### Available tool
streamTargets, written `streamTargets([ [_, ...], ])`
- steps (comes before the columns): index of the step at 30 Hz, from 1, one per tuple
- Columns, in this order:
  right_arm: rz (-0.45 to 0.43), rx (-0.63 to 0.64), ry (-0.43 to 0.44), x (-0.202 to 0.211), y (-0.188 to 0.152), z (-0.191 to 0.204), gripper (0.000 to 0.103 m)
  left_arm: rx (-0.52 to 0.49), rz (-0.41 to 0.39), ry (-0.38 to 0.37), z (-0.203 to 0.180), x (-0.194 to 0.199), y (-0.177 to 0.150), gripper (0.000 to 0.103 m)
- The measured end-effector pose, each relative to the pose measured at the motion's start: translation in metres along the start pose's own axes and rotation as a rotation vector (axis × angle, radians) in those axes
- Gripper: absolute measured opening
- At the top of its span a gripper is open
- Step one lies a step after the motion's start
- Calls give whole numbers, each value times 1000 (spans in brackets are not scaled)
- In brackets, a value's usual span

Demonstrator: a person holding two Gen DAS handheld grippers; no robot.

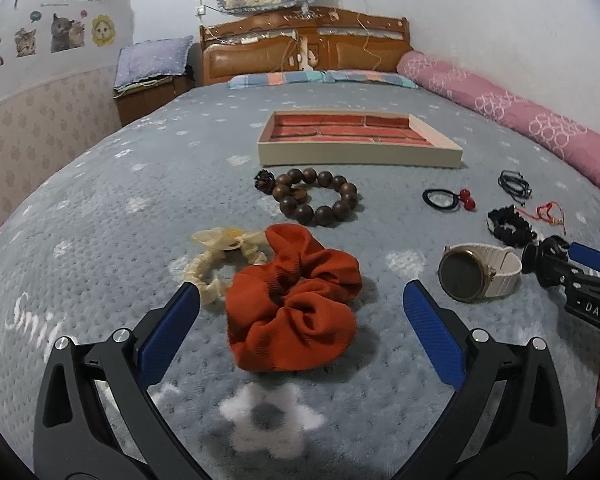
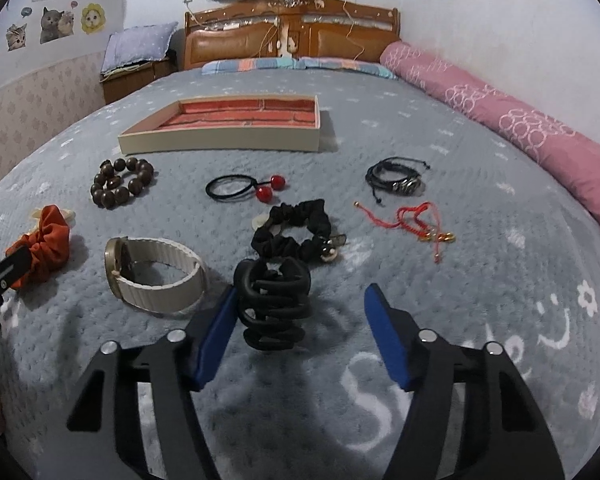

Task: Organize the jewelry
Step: 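Grasp the orange scrunchie with the left tool while the right tool grasps the black claw clip, then carry both items into the brick-lined tray and open both tools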

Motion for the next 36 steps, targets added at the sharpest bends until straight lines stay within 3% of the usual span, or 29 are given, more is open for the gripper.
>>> streamTargets([
  [2, 18, -2, 6, -4, -1, 1, 57, 4, 9, -11, 0, -3, 0, 98],
  [9, 40, -2, 25, -10, -3, 5, 49, 48, 86, -49, 4, -24, -8, 75],
  [13, 41, -2, 28, -10, -3, 6, 46, 58, 97, -55, 5, -28, -12, 62],
  [19, 34, 11, 45, -8, -3, 9, 37, 63, 103, -44, 7, -29, -15, 51],
  [22, 34, 9, 53, -8, -3, 9, 37, 67, 108, -44, 8, -29, -16, 45],
  [36, 37, -36, 103, -5, 1, 6, 37, 111, 137, -87, 13, -26, -18, 33],
])
Point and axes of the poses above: each gripper's, at about its wrist camera, not at the fingertips, and x roughly against the way its jaws point, z to its left, y to its top, the point moved 9 cm from there along -x, roughly the way its jaws point, and after that the axes turned 9 degrees about -x, right-handed, at the moved point
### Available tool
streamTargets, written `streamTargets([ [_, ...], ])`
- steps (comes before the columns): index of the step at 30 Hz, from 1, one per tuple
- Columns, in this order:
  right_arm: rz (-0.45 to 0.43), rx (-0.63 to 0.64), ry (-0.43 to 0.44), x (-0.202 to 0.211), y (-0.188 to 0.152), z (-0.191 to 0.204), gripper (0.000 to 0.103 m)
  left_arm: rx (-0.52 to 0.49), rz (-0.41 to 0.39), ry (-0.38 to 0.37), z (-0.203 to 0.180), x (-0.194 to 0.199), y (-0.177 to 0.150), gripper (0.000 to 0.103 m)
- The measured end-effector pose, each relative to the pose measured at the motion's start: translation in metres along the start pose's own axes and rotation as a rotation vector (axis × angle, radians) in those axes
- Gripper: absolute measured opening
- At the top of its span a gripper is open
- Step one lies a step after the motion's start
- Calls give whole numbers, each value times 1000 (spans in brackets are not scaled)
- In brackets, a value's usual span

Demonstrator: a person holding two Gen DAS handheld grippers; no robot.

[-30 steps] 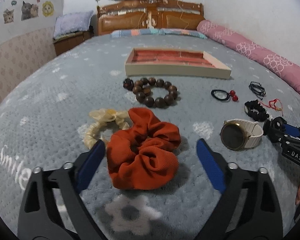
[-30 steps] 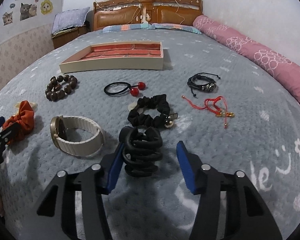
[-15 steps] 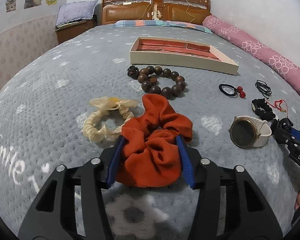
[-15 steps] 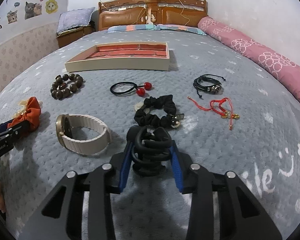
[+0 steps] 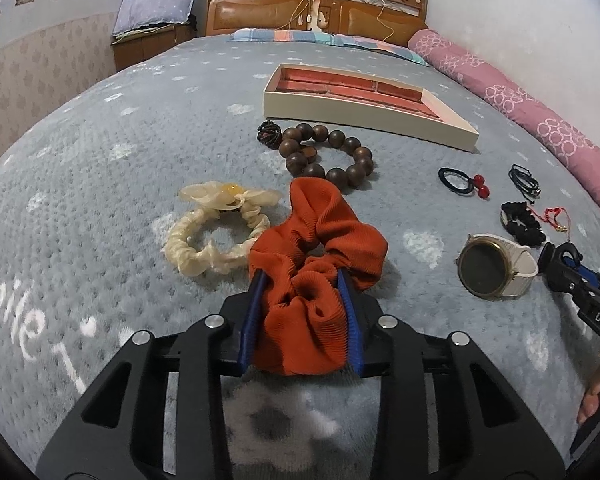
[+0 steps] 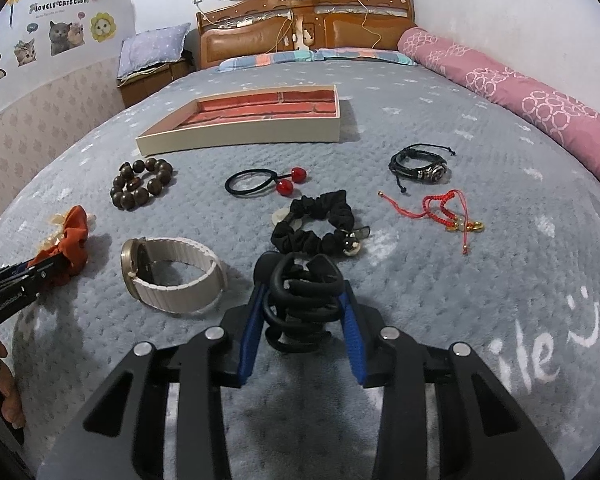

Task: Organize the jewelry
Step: 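Carry both items into the brick-lined tray and open both tools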

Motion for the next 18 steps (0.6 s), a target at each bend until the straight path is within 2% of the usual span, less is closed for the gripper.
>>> streamTargets([
  [9, -40, -12, -2, 14, 19, 2, 37, 22, -30, -45, 4, 24, 11, 32],
  [18, -120, -15, 24, 29, 75, 15, 37, -30, -120, -74, -9, 53, 71, 32],
])
Point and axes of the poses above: each gripper's, at about its wrist camera, not at the fingertips, and x roughly against the way its jaws point, z to its left, y to its top, the point moved 9 cm from there along -x, roughly the way its jaws point, and after that the axes turned 9 degrees about -x, right-handed, at the moved point
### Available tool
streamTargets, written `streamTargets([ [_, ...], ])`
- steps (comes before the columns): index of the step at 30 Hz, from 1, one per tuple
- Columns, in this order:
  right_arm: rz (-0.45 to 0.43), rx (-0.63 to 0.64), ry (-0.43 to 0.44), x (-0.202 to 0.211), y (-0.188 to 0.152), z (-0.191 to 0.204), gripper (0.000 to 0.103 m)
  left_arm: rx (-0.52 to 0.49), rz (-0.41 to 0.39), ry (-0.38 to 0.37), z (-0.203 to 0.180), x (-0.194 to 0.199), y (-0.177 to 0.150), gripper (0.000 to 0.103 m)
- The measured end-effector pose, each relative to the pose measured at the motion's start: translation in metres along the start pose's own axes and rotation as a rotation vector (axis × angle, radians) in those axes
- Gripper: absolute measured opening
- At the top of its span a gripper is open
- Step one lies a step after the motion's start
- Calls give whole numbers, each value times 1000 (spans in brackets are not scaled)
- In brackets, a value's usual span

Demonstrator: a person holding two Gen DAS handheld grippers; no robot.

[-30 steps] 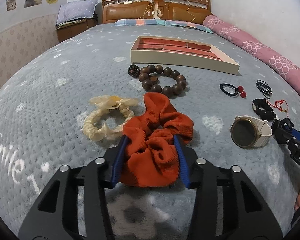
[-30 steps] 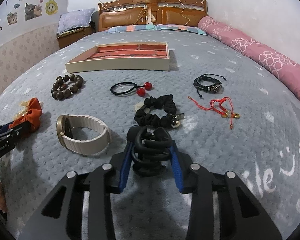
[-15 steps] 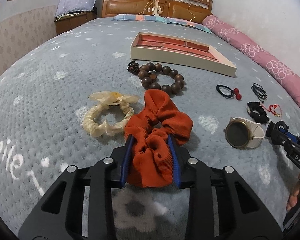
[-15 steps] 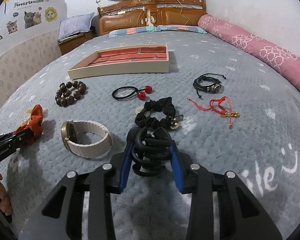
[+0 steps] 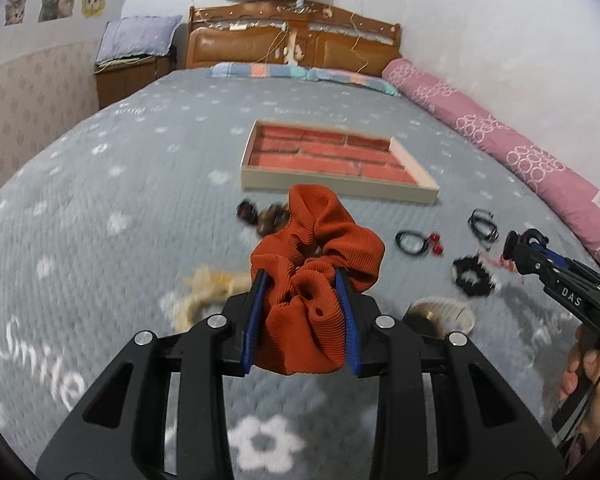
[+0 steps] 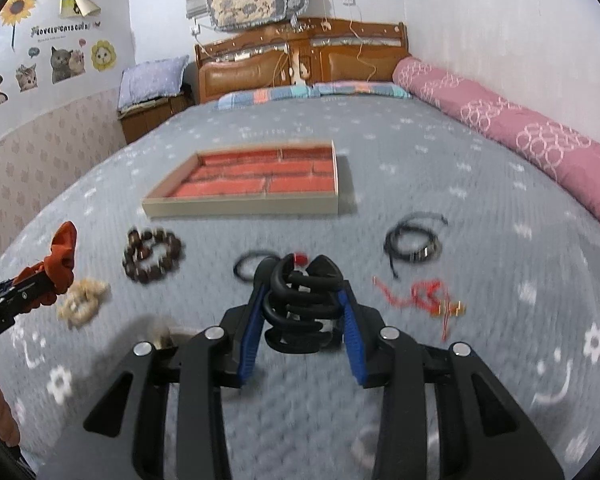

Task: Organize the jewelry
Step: 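Carry both items into the brick-lined tray and open both tools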

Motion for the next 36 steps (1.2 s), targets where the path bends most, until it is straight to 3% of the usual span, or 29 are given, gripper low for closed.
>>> streamTargets([
  [9, -6, -7, 27, -28, 66, 10, 37, -54, 1, -40, -9, -36, 71, 32],
  [21, 54, -35, 27, -139, 136, 22, 37, -76, 64, -22, 4, -153, 151, 32],
  [27, 91, -47, 17, -206, 155, 28, 37, -34, 110, -7, 31, -218, 171, 32],
  [36, 162, -59, -13, -291, 157, 23, 37, 10, 205, -21, 59, -303, 171, 32],
])
Point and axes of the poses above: each gripper's, at about its wrist camera, not at the fingertips, and x roughly against the way its jaws point, z to its left, y to its top, the point moved 9 cm from there along -x, roughly the way its jaws point, and after that the axes turned 9 degrees about -x, right-handed, at the moved point
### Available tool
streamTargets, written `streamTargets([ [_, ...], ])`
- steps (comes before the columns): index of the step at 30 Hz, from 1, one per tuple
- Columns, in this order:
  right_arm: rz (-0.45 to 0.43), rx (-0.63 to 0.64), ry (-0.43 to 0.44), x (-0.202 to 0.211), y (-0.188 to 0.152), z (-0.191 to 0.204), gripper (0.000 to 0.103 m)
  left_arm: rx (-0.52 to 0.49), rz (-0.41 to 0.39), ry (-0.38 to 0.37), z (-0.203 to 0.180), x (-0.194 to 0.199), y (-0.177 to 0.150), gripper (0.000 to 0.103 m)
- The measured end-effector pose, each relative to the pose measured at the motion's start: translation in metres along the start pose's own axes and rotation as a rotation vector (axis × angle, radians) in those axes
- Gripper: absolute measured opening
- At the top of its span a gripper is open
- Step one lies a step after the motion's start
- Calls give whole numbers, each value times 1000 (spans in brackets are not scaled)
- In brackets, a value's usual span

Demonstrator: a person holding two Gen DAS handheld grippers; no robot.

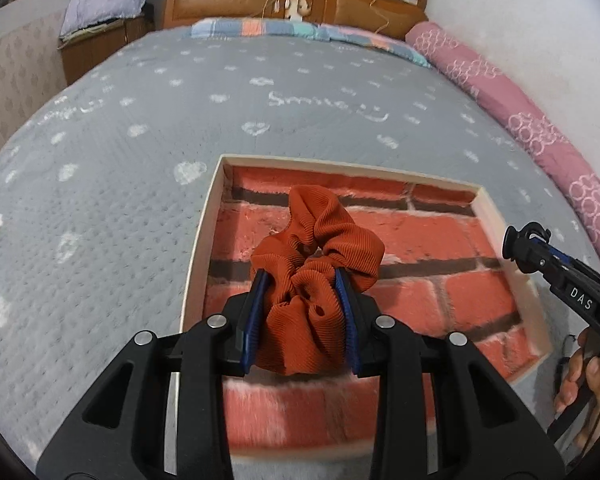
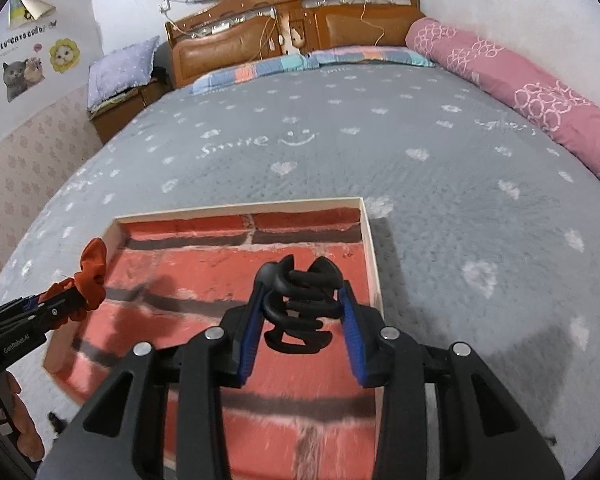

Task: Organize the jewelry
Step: 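Carry both items into the brick-lined tray and open both tools, then move the left tool to the cream scrunchie while the right tool reaches the white-band watch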

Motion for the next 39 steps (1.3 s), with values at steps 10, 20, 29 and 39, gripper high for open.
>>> streamTargets([
  [10, 100, 25, -51, -42, -8, -5, 37, -7, 86, 35, 5, -33, -15, 34],
  [20, 116, 27, -41, -46, -17, -3, 55, -14, 94, 59, 12, -35, -15, 50],
  [29, 43, 38, -31, -4, -14, -4, 62, -49, 39, 47, -2, 3, -18, 61],
  [39, 4, 33, -9, 72, -26, -15, 65, -94, -80, 70, -15, 100, -34, 83],
])
Point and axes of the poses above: each gripper's, at about its wrist camera, not at the fingertips, and x roughly against the way its jaws point, z to its left, y to its top, the point moved 9 cm from there along -x, roughly the way its jaws point, and after that the axes turned 9 degrees about -x, right-handed, at the moved point
